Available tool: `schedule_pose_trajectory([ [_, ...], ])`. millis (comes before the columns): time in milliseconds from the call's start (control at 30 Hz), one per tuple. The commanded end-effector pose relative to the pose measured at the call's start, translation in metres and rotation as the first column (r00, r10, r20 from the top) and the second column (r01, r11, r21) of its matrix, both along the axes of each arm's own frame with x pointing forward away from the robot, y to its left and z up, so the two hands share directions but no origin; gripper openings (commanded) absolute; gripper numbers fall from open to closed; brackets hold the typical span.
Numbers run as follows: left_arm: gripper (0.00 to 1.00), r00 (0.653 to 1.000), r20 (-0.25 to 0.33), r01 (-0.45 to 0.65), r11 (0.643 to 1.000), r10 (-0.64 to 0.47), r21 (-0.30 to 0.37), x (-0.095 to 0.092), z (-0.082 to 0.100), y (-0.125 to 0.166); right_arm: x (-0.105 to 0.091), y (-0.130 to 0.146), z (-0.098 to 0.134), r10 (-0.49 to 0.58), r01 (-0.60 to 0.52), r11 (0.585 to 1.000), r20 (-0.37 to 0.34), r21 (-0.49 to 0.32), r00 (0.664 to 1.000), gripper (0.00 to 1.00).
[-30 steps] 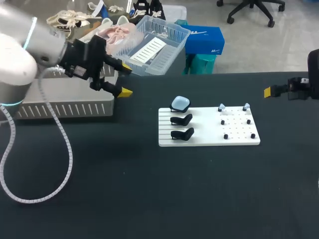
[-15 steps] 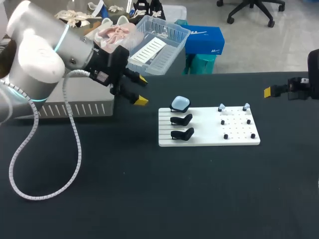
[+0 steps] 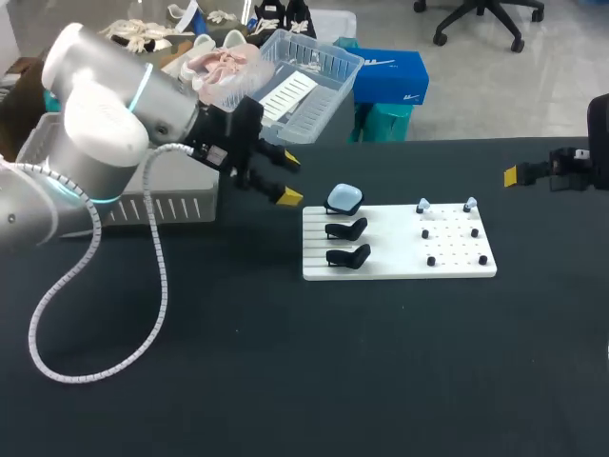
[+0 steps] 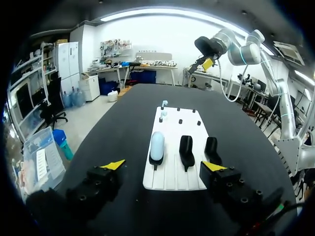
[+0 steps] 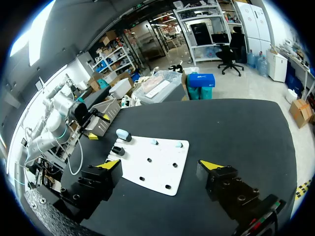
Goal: Pick up each earbud case from the left stands, insert the matching earbuds, close the lid, and place the case in the box.
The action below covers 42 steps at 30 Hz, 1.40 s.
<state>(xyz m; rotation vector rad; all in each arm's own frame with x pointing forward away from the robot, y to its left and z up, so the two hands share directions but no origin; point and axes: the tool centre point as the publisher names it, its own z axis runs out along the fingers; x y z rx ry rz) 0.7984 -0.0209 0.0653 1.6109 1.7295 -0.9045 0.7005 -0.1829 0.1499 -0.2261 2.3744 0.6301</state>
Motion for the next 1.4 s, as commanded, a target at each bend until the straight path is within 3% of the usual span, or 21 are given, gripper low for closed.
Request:
schedule_pose_trajectory([
  [33, 1.0, 1.0, 0.017, -0.012, 1.0, 0.012, -0.016, -0.009, -0.006, -0.008, 0.0, -0.001, 0.0, 0.003, -0.003, 1.0, 0.0, 0.002, 1.0, 1.0],
  [200, 0.96, 1.0, 0.018, -0.009, 1.0, 0.009, -0.019, -0.013, -0.014, -0.017, 0.0, -0.001, 0.0, 0.003, -0.003, 1.0, 0.0, 0.002, 1.0, 1.0],
  [267, 0.75, 1.0, 0.018, -0.009, 1.0, 0.01, -0.02, -0.012, -0.018, -0.02, 0.0, -0.001, 0.0, 0.003, -0.003, 1.0, 0.0, 0.002, 1.0, 1.0],
  [300, 0.73, 1.0, 0.018, -0.014, 1.0, 0.014, -0.018, -0.011, -0.02, -0.021, 0.0, -0.001, 0.0, 0.003, -0.003, 1.0, 0.0, 0.002, 1.0, 1.0],
  [400, 0.81, 0.999, 0.019, -0.028, 0.999, 0.029, -0.021, -0.006, -0.024, -0.025, 0.0, -0.001, 0.0, 0.003, -0.003, 1.0, 0.0, 0.002, 1.0, 1.0],
  [500, 0.69, 0.999, 0.03, -0.042, 0.999, 0.043, -0.03, -0.002, -0.026, -0.029, 0.0, -0.001, 0.0, 0.003, -0.003, 1.0, 0.0, 0.002, 1.0, 1.0],
  [833, 0.53, 0.996, 0.039, -0.072, 0.996, 0.074, -0.057, 0.012, -0.03, -0.039, 0.0, -0.001, 0.0, 0.003, -0.003, 1.0, 0.0, 0.002, 1.0, 1.0],
  [1133, 0.51, 0.999, 0.016, -0.044, 0.995, 0.045, -0.089, 0.003, -0.027, -0.041, 0.0, -0.001, 0.0, 0.003, -0.003, 1.0, 0.0, 0.002, 1.0, 1.0],
  [1400, 0.5, 0.997, 0.05, -0.05, 0.994, 0.055, -0.095, 0.0, -0.035, -0.047, 0.0, -0.001, 0.0, 0.003, -0.003, 1.0, 0.0, 0.002, 1.0, 1.0],
])
